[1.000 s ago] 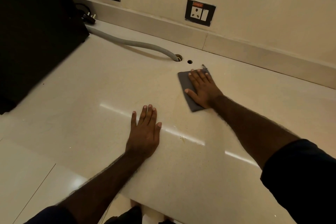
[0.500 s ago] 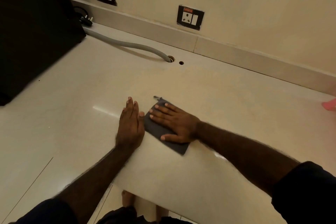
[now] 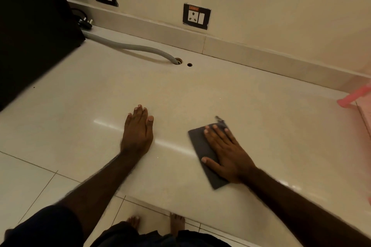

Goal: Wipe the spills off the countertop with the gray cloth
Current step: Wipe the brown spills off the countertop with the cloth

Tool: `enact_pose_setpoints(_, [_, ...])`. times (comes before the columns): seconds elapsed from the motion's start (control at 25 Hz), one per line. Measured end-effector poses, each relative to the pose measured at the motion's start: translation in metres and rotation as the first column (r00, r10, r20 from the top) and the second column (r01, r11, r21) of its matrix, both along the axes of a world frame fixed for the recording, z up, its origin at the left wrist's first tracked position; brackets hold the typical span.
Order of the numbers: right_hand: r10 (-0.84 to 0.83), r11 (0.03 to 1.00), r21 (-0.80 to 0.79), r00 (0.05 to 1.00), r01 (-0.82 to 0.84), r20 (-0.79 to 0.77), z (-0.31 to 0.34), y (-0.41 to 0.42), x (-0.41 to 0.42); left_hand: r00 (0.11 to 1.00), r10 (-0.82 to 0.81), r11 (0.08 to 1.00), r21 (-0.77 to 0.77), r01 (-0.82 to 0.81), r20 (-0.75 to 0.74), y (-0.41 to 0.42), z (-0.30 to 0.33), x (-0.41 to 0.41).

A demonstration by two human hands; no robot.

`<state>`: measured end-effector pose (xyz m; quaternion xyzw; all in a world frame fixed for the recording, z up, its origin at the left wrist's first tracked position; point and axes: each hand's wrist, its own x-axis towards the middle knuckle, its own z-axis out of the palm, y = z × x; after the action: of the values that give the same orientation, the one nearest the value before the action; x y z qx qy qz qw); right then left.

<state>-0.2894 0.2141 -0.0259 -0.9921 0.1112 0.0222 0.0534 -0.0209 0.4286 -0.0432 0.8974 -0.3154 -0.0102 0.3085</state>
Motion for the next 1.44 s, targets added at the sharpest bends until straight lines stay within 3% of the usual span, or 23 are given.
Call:
enact_pose_setpoints(0.08, [-0.269, 0.963, 0.03, 0.963, 0.269, 0.004, -0.006, 0.011, -0.029, 1.0, -0.027, 1.0, 0.007, 0.027, 0.003, 0.001, -0.001, 0.0])
enact_pose_setpoints(0.24, [-0.677, 0.735, 0.069, 0.736, 0.674, 0.015, -0.016, 0.071, -0.065, 0.993, -0.112, 0.993, -0.027, 0.111, -0.032, 0.003, 0.001, 0.002])
enact_pose_setpoints(0.32, [-0.777, 0.628, 0.087, 0.628, 0.773, 0.034, -0.019, 0.094, -0.062, 0.989, -0.146, 0.988, 0.043, 0.146, -0.003, 0.006, 0.005, 0.01])
enact_pose_setpoints(0.48, [-0.85, 0.526, 0.088, 0.525, 0.846, 0.04, -0.015, 0.091, -0.023, 0.93, -0.233, 0.927, 0.355, 0.123, 0.286, 0.025, 0.01, 0.035])
enact_pose_setpoints(0.72, [-0.711, 0.703, 0.075, 0.697, 0.707, 0.092, -0.011, 0.045, 0.086, 0.935, -0.254, 0.876, 0.469, 0.114, 0.247, 0.073, 0.002, 0.078])
enact_pose_setpoints(1.0, [-0.337, 0.939, 0.066, 0.941, 0.339, -0.041, -0.003, 0.048, 0.188, 0.965, -0.23, 0.874, 0.461, 0.15, 0.122, 0.076, -0.006, 0.081])
enact_pose_setpoints(1.24, [0.031, 0.999, 0.036, 0.998, -0.029, -0.057, 0.003, 0.106, 0.164, 0.969, -0.23, 0.881, 0.442, 0.168, 0.088, 0.076, -0.004, 0.082])
enact_pose_setpoints(1.32, [0.04, 0.999, 0.017, 0.998, -0.039, -0.038, 0.004, 0.115, 0.133, 0.969, -0.227, 0.882, 0.441, 0.164, 0.093, 0.077, -0.005, 0.083])
enact_pose_setpoints(1.44, [-0.125, 0.992, 0.015, 0.992, 0.125, -0.027, 0.002, 0.106, 0.078, 0.967, -0.233, 0.885, 0.434, 0.166, 0.105, 0.077, -0.005, 0.082])
